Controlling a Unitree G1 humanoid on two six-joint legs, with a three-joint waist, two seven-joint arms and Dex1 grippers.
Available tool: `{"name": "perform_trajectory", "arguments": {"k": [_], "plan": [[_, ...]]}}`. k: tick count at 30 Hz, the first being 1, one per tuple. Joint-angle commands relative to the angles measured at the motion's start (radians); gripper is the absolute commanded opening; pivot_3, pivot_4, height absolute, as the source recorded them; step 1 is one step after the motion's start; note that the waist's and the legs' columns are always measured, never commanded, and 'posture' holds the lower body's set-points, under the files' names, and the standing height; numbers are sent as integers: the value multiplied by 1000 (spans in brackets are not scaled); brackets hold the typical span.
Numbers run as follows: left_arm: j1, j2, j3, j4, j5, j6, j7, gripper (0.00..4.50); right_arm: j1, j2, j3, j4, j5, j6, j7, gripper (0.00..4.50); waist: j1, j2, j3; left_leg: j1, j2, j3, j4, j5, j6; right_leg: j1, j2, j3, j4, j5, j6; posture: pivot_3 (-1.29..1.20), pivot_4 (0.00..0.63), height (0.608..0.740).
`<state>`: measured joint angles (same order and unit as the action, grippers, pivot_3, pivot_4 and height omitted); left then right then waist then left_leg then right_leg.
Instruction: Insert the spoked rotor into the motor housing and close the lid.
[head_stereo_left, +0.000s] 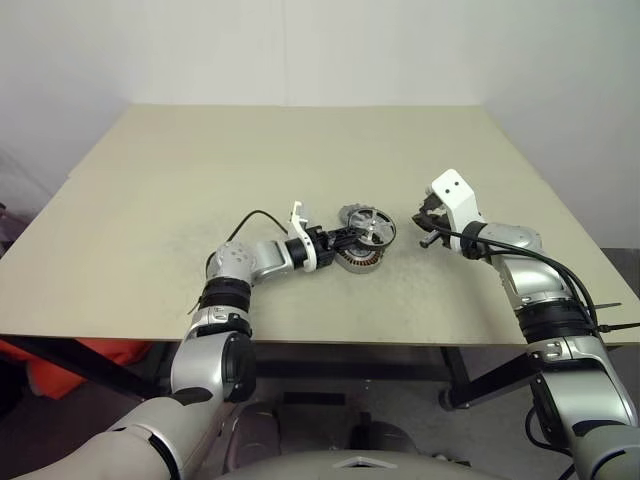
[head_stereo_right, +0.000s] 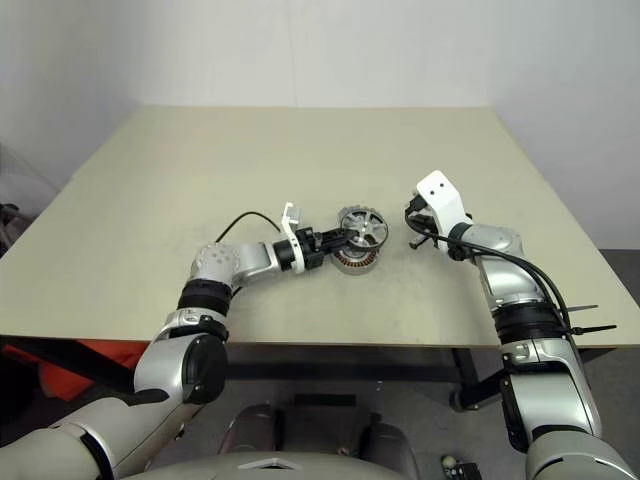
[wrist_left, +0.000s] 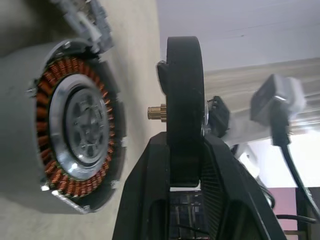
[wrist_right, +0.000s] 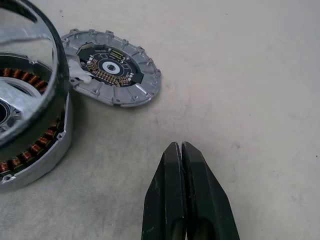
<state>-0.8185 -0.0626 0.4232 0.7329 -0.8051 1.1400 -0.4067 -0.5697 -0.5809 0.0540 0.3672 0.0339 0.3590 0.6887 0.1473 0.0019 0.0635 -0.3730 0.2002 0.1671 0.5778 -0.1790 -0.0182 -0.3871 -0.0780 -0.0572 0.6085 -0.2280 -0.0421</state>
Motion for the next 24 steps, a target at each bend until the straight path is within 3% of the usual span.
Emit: {"name": "perform_trajectory", "arguments": {"k": [1,18,23,24], "plan": [[-29,2,-9,16,7,-19,-18,585,-7,-8,-27,-48,6,-4,-14,0,0,0,0,0,0,0,0,0,0,0,0,0,0,0,0,0,0,740],[2,22,-41,67,83,-69,-43,585,-29,2,-20,-33,4,-8,-25,0,0,0,0,2,0,0,0,-1,1,1,0,0,0,0,0,0,0,740],[0,35,-48,59,93,-73,-50,2063,-31,3,-20,-30,4,-11,-26,0,0,0,0,5,0,1,0,-1,1,4,0,0,0,0,0,0,0,740],[-1,40,-43,55,90,-71,-51,2063,-31,3,-20,-29,3,-11,-25,0,0,0,0,6,0,1,0,-1,1,5,0,0,0,0,0,0,0,740]]}}
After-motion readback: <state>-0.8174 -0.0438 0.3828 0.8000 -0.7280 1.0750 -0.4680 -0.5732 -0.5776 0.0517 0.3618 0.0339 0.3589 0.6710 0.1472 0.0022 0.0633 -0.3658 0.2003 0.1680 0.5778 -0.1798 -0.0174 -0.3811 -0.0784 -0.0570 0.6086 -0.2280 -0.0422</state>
